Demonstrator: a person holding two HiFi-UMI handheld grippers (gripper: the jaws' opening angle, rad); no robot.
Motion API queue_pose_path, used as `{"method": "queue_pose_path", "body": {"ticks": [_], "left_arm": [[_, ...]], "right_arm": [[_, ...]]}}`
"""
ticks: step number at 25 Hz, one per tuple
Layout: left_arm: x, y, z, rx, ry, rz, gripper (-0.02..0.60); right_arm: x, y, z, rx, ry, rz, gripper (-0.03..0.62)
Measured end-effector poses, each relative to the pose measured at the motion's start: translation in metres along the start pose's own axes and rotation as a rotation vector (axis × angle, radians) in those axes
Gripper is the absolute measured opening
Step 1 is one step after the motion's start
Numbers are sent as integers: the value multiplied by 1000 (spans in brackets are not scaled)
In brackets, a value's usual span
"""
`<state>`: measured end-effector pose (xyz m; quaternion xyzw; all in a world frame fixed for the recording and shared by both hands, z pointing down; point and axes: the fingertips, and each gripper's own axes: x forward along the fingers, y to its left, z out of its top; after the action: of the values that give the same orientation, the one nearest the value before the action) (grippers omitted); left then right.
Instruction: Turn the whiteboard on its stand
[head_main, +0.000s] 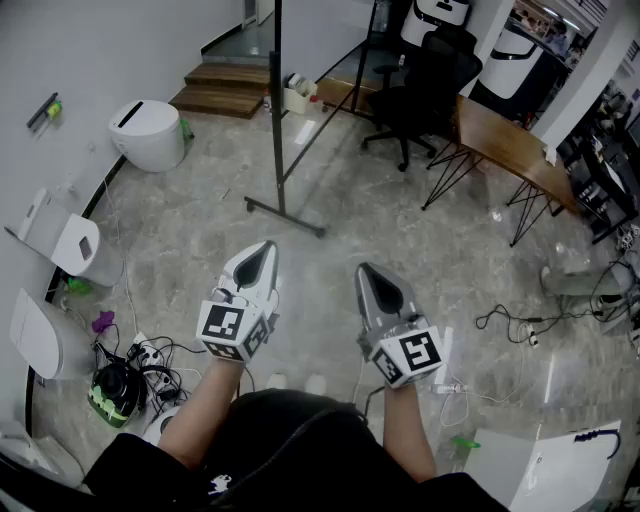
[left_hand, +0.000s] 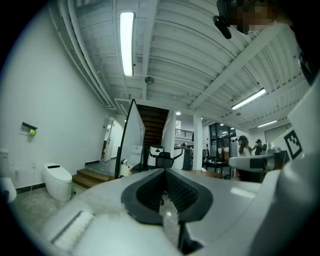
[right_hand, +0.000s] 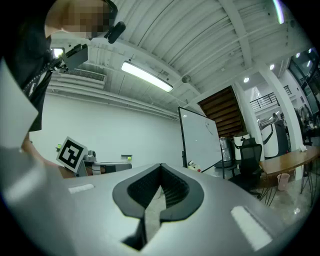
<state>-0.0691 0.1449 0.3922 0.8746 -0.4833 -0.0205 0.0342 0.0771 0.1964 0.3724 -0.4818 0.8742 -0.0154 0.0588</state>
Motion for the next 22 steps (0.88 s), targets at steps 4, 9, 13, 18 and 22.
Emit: {"method": "queue_pose_path", "body": {"ticks": [4,9,13,18,22], "left_arm": [[5,-5,2,3,-8,-4,3],[6,-12,-1,-1,-13,-4,3],[9,-19,-2,-5,-24,2,3],[11,-29,-2,-16,-43,-1,3],[13,-36,-5,-21,-44,6,3]], "right_arm": [[-1,-5,1,2,-2,4,5],[-6,-8,-4,11,4,20,5],[-11,-12,-8,18,13,49,5],[-16,-9,-8,34,8,115,5],[-20,-10,-10,65,5,157,6]]}}
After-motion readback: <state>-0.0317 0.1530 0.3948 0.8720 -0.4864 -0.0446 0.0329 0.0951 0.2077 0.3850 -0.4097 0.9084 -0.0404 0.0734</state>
